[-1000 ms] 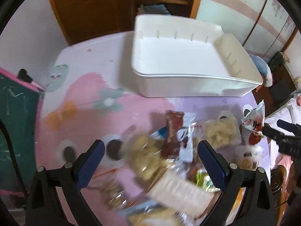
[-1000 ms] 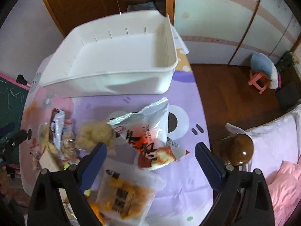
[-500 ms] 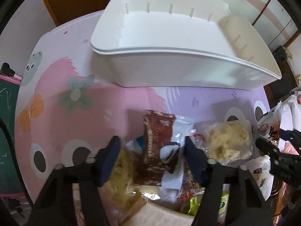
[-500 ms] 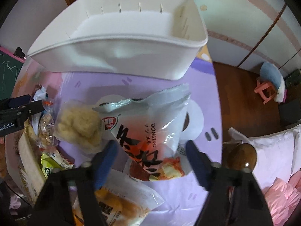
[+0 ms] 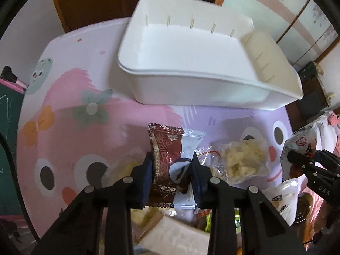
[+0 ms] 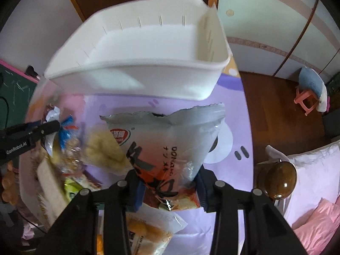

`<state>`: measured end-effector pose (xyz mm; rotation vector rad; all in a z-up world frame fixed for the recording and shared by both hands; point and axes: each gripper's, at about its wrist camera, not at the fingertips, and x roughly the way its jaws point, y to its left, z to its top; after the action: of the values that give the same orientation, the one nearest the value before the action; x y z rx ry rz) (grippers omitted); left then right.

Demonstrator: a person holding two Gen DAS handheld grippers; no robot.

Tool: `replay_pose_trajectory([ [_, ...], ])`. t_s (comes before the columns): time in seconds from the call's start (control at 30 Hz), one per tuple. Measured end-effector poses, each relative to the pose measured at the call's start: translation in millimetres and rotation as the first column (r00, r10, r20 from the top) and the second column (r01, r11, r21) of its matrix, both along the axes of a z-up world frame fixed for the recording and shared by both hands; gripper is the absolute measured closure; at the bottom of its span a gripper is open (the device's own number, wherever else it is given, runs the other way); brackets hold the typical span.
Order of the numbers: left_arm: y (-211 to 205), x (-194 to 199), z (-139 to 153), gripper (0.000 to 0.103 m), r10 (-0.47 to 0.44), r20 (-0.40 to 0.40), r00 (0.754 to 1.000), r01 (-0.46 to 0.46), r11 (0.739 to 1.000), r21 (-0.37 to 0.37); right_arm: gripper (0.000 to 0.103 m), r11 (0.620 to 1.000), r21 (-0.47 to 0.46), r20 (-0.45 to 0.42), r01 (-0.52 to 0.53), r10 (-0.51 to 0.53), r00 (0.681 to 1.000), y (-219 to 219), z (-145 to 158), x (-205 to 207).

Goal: Organize snacks
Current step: 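Grasp the red-brown candy with the left tool while the right tool grasps the white red-print bag, then carry both snacks over the white tray and open both tools to drop them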

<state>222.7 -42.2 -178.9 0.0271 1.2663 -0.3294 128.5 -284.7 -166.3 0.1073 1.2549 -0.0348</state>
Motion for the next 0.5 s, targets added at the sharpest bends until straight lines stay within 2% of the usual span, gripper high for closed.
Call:
replay_pose_trajectory([
  [0.2,7.3,-11.0,48.2,0.073,0.013,0.054,0.998,-0.011,0.999,-0.037,0.063,0.999,0.049,0.075,-0.008,0.005,0.997,-1.6,44.5,-5.4],
  [0.5,-9.0,9.8,135.2,0.073,-0.038,0.193,0.98,0.051,0.997,-0.065,0.063,0.995,0.09,0.196,-0.047,0.028,0.98,5.5,123.8,17.8],
])
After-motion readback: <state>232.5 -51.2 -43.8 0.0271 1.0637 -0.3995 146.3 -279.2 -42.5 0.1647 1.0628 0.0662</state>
